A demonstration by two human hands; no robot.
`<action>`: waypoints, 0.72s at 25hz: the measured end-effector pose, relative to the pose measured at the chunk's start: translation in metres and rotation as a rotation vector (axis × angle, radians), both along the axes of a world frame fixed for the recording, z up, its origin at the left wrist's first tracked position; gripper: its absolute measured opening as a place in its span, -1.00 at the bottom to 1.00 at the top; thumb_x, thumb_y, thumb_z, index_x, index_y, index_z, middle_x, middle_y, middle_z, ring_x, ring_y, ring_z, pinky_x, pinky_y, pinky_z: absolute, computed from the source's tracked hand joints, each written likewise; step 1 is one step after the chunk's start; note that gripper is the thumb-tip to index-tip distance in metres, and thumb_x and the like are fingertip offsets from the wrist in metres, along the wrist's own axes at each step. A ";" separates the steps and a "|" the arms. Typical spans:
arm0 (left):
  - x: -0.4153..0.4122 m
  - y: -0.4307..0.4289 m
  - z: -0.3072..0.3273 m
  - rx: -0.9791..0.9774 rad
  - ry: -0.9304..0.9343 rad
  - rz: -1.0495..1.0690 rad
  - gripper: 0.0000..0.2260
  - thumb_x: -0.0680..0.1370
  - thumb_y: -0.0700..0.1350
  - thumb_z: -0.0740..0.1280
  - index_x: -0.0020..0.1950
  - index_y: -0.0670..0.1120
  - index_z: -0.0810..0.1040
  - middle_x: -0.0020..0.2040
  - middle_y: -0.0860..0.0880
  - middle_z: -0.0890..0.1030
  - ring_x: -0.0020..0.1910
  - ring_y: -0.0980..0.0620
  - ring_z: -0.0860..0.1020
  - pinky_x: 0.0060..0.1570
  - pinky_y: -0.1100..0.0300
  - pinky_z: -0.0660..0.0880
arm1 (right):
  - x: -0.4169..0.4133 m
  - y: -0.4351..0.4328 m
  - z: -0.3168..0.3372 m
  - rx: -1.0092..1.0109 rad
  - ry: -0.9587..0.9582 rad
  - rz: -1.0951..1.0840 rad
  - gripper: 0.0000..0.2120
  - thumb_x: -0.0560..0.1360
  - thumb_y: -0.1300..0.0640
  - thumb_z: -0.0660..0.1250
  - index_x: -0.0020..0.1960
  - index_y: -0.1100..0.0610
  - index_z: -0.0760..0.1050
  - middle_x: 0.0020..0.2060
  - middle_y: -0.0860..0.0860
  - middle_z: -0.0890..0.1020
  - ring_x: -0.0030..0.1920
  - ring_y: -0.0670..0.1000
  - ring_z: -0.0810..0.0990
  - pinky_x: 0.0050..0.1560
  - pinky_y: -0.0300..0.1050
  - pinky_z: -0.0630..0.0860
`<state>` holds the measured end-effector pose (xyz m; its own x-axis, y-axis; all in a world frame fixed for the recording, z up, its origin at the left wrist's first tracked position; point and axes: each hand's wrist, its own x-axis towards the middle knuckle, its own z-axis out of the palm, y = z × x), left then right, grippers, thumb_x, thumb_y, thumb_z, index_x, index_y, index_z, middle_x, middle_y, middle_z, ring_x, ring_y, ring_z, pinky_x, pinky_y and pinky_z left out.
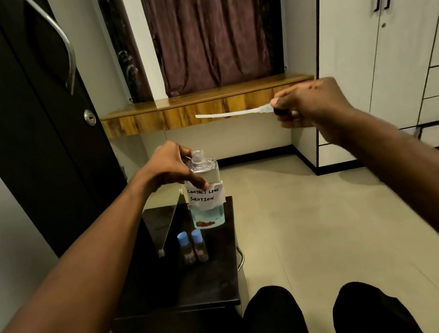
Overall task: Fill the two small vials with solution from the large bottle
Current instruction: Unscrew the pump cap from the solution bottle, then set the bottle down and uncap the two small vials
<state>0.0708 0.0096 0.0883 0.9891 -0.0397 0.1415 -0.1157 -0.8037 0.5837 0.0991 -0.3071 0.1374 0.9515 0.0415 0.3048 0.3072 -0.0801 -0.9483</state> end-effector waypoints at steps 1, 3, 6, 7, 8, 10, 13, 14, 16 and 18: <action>0.002 0.004 -0.001 0.022 0.001 0.018 -0.56 0.18 -0.03 0.72 -0.06 -0.15 0.69 -0.15 -0.02 0.75 -0.13 0.01 0.72 -0.16 0.06 0.70 | 0.009 0.014 -0.018 0.015 0.073 -0.010 -0.91 0.45 0.18 0.53 -0.05 0.17 0.72 -0.11 0.12 0.76 -0.08 0.08 0.75 -0.09 -0.05 0.71; 0.007 0.010 -0.005 0.037 0.008 0.064 -0.56 0.18 -0.06 0.71 -0.06 -0.19 0.69 -0.14 -0.06 0.75 -0.12 -0.03 0.71 -0.10 0.00 0.70 | 0.025 0.042 -0.058 0.033 0.210 -0.035 -0.90 0.44 0.17 0.52 -0.07 0.18 0.70 -0.13 0.12 0.77 -0.13 0.05 0.76 -0.16 -0.09 0.66; 0.014 0.015 -0.017 0.065 0.039 0.133 -0.63 0.17 -0.12 0.72 -0.11 -0.13 0.70 -0.16 -0.03 0.74 -0.11 0.01 0.69 -0.09 0.05 0.69 | 0.041 0.084 -0.115 0.074 0.396 -0.025 -0.79 0.38 0.20 0.53 -0.01 0.22 0.67 -0.13 0.10 0.77 -0.20 0.02 0.78 -0.12 -0.02 0.67; 0.016 0.016 -0.020 0.081 0.052 0.153 -0.65 0.18 -0.13 0.72 -0.13 -0.12 0.69 -0.16 -0.03 0.73 -0.11 0.02 0.68 -0.11 0.07 0.68 | 0.043 0.097 -0.132 0.077 0.448 -0.020 -0.76 0.36 0.20 0.53 0.01 0.24 0.66 -0.14 0.10 0.77 -0.22 0.02 0.78 -0.12 0.00 0.68; 0.019 0.017 -0.023 0.088 0.065 0.174 -0.66 0.18 -0.14 0.72 -0.15 -0.11 0.68 -0.16 -0.03 0.73 -0.12 0.02 0.67 -0.14 0.09 0.68 | 0.045 0.109 -0.147 0.075 0.494 -0.020 -0.75 0.34 0.21 0.52 0.01 0.24 0.66 -0.16 0.11 0.76 -0.24 0.03 0.78 -0.10 0.03 0.70; 0.022 0.016 -0.028 0.112 0.102 0.212 -0.67 0.20 -0.15 0.71 -0.17 -0.13 0.65 -0.15 -0.06 0.71 -0.12 -0.01 0.67 -0.17 0.09 0.68 | 0.045 0.127 -0.173 0.060 0.570 -0.024 -0.72 0.30 0.22 0.51 -0.01 0.26 0.66 -0.18 0.13 0.76 -0.23 0.07 0.78 -0.09 0.09 0.71; 0.028 0.015 -0.034 0.182 0.144 0.237 -0.65 0.22 -0.15 0.71 -0.12 -0.18 0.65 -0.12 -0.10 0.71 -0.09 -0.05 0.68 -0.15 0.05 0.69 | 0.044 0.145 -0.201 0.015 0.663 -0.012 -0.68 0.26 0.19 0.54 -0.01 0.23 0.62 -0.12 0.13 0.72 -0.15 0.12 0.74 -0.24 0.02 0.67; 0.029 0.014 -0.035 0.197 0.154 0.246 -0.65 0.22 -0.15 0.71 -0.13 -0.18 0.65 -0.12 -0.10 0.70 -0.10 -0.05 0.67 -0.18 0.08 0.68 | 0.044 0.149 -0.209 -0.005 0.677 -0.018 -0.69 0.25 0.17 0.55 -0.04 0.21 0.61 -0.12 0.12 0.70 -0.15 0.11 0.71 -0.31 -0.05 0.61; 0.031 0.013 -0.038 0.215 0.176 0.261 -0.65 0.22 -0.14 0.71 -0.14 -0.17 0.64 -0.10 -0.11 0.70 -0.11 -0.03 0.66 -0.22 0.12 0.64 | 0.044 0.154 -0.220 -0.076 0.685 -0.043 -0.70 0.23 0.12 0.57 -0.11 0.17 0.57 -0.14 0.10 0.68 -0.16 0.07 0.67 -0.37 -0.13 0.52; 0.032 0.011 -0.039 0.235 0.194 0.266 -0.64 0.23 -0.13 0.71 -0.12 -0.17 0.64 -0.08 -0.13 0.69 -0.09 -0.05 0.65 -0.25 0.15 0.57 | 0.045 0.157 -0.227 -0.136 0.694 -0.047 -0.70 0.23 0.11 0.59 -0.13 0.17 0.58 -0.16 0.10 0.68 -0.18 0.07 0.68 -0.36 -0.12 0.57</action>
<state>0.1024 0.0208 0.0489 0.9767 0.2125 -0.0316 0.2088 -0.9048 0.3711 0.1444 -0.1503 -0.0896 0.9260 -0.0096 -0.3773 -0.3707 -0.2103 -0.9046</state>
